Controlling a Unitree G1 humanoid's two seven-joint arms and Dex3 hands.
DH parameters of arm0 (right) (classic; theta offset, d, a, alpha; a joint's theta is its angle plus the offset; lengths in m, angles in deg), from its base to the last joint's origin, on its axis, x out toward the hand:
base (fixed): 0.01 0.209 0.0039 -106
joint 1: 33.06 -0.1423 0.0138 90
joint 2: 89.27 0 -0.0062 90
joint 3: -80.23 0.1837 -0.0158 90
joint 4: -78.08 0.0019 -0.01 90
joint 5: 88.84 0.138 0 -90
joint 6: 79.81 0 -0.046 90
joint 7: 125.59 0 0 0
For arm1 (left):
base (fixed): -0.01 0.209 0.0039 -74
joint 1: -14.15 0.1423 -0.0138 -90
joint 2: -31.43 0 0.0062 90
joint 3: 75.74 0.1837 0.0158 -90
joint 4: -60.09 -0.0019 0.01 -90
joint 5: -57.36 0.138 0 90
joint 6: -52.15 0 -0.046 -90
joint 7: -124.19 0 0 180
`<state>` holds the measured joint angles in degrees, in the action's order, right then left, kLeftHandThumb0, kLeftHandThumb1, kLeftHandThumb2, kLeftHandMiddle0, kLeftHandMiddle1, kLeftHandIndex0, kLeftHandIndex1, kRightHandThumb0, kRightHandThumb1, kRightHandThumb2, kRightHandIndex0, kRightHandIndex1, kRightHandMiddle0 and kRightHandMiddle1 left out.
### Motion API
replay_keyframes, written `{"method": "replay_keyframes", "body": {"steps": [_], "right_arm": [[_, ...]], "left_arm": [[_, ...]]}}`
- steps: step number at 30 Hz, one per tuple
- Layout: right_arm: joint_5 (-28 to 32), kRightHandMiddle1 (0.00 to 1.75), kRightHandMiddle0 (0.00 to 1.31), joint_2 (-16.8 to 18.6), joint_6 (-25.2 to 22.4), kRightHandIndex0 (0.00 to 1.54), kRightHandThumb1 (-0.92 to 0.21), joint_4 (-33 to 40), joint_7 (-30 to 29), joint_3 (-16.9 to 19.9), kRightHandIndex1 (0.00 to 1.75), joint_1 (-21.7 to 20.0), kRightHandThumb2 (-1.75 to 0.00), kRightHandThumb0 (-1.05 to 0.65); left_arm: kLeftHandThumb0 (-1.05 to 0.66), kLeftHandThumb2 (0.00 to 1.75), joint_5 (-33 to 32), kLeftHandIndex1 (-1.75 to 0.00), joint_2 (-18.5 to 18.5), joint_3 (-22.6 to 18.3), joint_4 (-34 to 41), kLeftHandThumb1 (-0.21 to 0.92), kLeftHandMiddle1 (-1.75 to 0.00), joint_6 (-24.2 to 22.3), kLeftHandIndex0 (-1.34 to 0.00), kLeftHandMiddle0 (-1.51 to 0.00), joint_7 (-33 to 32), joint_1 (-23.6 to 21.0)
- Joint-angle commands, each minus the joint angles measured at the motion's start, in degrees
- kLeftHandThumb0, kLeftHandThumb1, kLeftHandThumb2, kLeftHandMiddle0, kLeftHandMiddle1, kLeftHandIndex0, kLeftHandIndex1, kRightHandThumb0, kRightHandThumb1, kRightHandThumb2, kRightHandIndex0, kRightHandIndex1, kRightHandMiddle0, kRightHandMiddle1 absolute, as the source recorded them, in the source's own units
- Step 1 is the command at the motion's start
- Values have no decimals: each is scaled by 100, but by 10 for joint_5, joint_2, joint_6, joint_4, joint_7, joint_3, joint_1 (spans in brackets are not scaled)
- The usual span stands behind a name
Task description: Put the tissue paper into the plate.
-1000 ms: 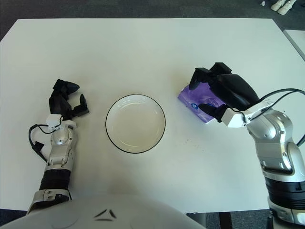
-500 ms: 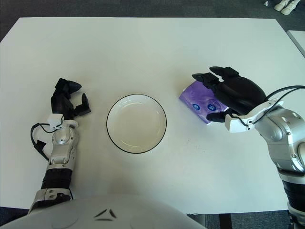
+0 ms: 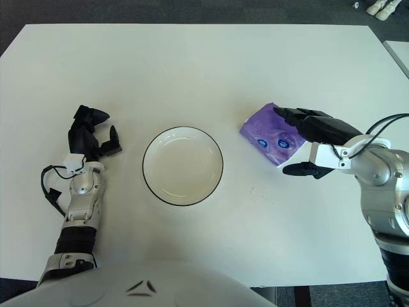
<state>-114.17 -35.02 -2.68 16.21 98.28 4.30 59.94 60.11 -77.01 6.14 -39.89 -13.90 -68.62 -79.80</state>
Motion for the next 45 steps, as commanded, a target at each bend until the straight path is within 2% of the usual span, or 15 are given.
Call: {"method": "replay_keyframes", "body": {"steps": [1,15,19,25,28,32,37,40,45], "right_arm": [[11,0,0,12,-23,0,-41,-2,-2,-12,0,-8,-65,-105],[7,0,0,39,-110,0,-41,-27,-8,-47,0,-19,-68,-105],[6,0,0,36,-134,0,-41,-26,-3,-58,0,-28,-69,-103],[-2,0,0,39,-201,0,-37,-30,3,-92,0,-65,-76,-94],[11,0,0,43,-215,0,-36,-30,-2,-89,0,-69,-77,-93],[16,0,0,42,-265,0,-37,0,12,-102,0,-103,-79,-92],[38,0,0,51,-249,0,-37,-14,-8,-93,0,-104,-80,-91],[42,0,0,52,-263,0,-38,-11,-10,-98,0,-122,-80,-91],[59,0,0,54,-255,0,-37,-27,-16,-97,0,-141,-80,-91]], "left_arm": [[-1,144,0,-175,-5,1,-30,19,-166,-13,-60,-62,-1,26],[-1,145,-6,-175,-6,-3,-36,20,-169,-8,-61,-58,-1,23],[-1,145,-4,-175,-6,-3,-37,20,-169,-10,-61,-58,-2,23],[-1,142,-6,-175,-7,-4,-40,22,-167,-10,-60,-58,-2,21],[-1,141,-8,-175,-8,-4,-41,22,-167,-7,-60,-57,0,20],[-1,141,-10,-175,-9,-4,-42,22,-168,-5,-59,-57,2,19],[-1,142,-12,-175,-10,-3,-47,22,-168,-4,-60,-57,4,17],[-1,142,-11,-175,-11,-3,-51,22,-167,-1,-60,-57,1,15],[-1,144,-8,-175,-14,-2,-54,20,-167,2,-61,-58,-2,14]]}}
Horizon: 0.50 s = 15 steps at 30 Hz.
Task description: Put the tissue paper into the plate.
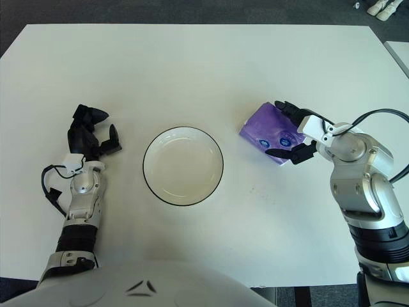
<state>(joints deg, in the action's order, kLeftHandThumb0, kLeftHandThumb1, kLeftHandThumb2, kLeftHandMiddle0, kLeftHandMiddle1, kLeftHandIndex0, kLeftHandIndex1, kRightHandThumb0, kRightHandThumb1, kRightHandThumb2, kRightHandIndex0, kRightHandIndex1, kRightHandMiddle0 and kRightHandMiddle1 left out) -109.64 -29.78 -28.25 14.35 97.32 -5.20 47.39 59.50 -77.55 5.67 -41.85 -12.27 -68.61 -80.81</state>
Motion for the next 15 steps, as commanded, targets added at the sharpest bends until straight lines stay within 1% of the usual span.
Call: {"method": "replay_keyframes", "body": {"steps": [1,3,8,13,15], "right_arm": [[17,0,0,2,3,0,-37,-13,-7,-2,0,-20,-80,-91],[22,0,0,2,-2,0,-37,-13,-7,-6,0,-36,-80,-91],[24,0,0,1,1,0,-36,-15,-18,-12,0,-54,-79,-92],[17,0,0,-9,-7,0,-34,-23,-18,-30,0,-84,-80,-91],[17,0,0,-12,-9,0,-33,-25,-17,-34,0,-91,-81,-91]], "left_arm": [[-1,144,-1,-175,-9,3,-35,20,-168,-13,-62,-58,-3,24],[-1,145,0,-175,-10,3,-37,19,-169,-11,-62,-58,-4,23],[-1,147,2,-175,-12,3,-39,19,-172,-7,-63,-56,-7,23],[-1,141,0,-174,-14,4,-39,24,-174,-4,-60,-50,-5,23],[-1,140,-3,-173,-16,3,-39,25,-174,-2,-60,-49,-5,23]]}}
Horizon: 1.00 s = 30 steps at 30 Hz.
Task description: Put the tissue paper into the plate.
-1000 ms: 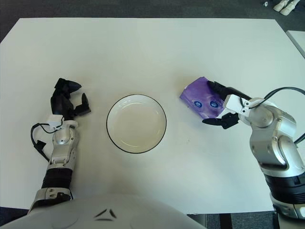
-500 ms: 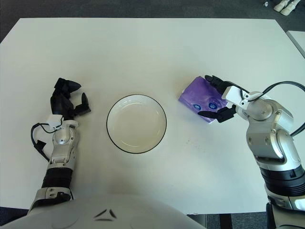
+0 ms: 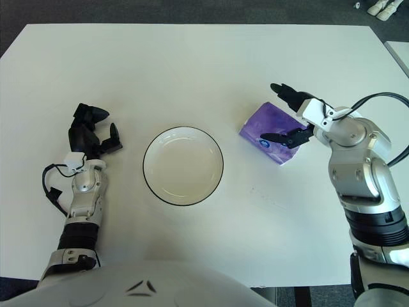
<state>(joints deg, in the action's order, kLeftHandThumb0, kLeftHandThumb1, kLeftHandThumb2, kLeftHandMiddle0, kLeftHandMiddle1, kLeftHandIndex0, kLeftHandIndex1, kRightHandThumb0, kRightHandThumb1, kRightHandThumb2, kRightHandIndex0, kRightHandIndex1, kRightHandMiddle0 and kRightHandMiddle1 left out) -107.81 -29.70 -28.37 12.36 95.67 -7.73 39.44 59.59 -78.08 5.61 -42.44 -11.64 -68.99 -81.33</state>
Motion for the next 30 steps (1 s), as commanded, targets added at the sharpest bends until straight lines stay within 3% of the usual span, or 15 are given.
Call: {"method": "replay_keyframes", "body": {"steps": [1,6,13,23,30], "right_arm": [[-1,0,0,-13,-8,0,-32,-7,-1,-9,0,-12,-82,-90],[-14,0,0,-15,-35,0,-31,-7,-2,-34,0,-39,-84,-90],[-20,0,0,0,-46,0,-36,-19,-15,-68,0,-43,-81,-95],[-39,0,0,14,-121,0,-37,-46,-13,-140,0,-93,-78,-97],[-52,0,0,22,-182,0,-35,-71,-18,-187,0,-102,-79,-89]], "left_arm": [[-1,140,-4,-173,-11,3,-34,25,-174,-8,-59,-49,-1,28],[-1,139,-8,-172,-14,2,-34,26,-175,-1,-59,-50,-1,28],[-1,140,-11,-171,-14,3,-32,25,-175,-3,-61,-50,0,31],[-1,144,-7,-175,-13,2,-27,22,-174,-6,-62,-51,-5,34],[-1,145,-3,-175,-10,2,-15,20,-171,-12,-63,-55,-5,42]]}}
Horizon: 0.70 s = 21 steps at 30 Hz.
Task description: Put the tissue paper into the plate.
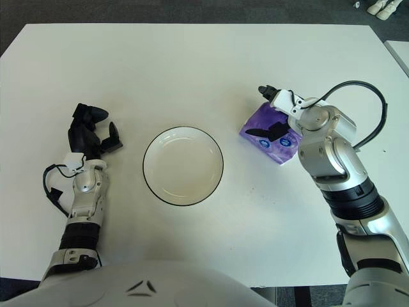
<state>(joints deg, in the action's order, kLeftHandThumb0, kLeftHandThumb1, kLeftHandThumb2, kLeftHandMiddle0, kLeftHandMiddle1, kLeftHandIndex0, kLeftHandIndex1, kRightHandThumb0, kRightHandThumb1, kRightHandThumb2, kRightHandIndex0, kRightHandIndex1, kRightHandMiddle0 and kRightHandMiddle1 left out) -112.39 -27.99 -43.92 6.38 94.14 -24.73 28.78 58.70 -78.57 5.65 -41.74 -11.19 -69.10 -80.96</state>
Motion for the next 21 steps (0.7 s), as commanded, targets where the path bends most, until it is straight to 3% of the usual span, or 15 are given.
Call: {"method": "replay_keyframes", "body": {"steps": [1,21], "right_arm": [[-7,0,0,6,-33,0,-35,-11,-3,-20,0,4,-79,-88],[10,0,0,16,-162,0,-36,24,-26,-40,0,15,-82,-85]], "left_arm": [[-1,145,5,-175,-5,2,-21,20,-170,-17,-63,-55,-3,38],[-1,151,9,-175,-3,-2,-13,14,-169,-19,-67,-61,-5,43]]}}
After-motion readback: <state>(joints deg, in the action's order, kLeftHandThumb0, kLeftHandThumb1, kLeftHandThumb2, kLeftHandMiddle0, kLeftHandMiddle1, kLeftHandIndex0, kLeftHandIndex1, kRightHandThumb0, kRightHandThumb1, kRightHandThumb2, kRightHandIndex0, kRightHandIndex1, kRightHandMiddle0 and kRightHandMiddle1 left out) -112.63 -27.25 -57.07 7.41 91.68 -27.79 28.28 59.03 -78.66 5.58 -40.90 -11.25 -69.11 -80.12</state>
